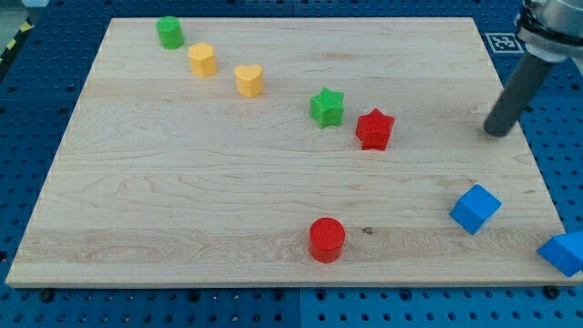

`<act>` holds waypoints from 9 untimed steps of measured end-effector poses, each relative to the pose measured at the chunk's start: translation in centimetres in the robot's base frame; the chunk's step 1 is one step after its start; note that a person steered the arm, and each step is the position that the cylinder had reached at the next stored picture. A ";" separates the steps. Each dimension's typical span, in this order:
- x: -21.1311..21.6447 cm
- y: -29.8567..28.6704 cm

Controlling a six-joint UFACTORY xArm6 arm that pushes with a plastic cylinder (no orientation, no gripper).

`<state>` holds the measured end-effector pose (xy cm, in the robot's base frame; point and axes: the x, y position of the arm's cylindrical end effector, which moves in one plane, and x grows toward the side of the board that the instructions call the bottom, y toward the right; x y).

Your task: Adjust the red star diagonal bottom right to the green star

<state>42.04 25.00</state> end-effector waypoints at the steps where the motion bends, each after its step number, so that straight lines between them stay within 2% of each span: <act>1: -0.3 -7.7; 2: -0.3 -17.8; 3: 0.7 -24.0; 4: 1.2 -22.1; 6: 0.5 -14.0; 7: -1.1 -12.0; 8: -0.4 -9.6; 9: 1.2 -13.8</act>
<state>43.23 11.21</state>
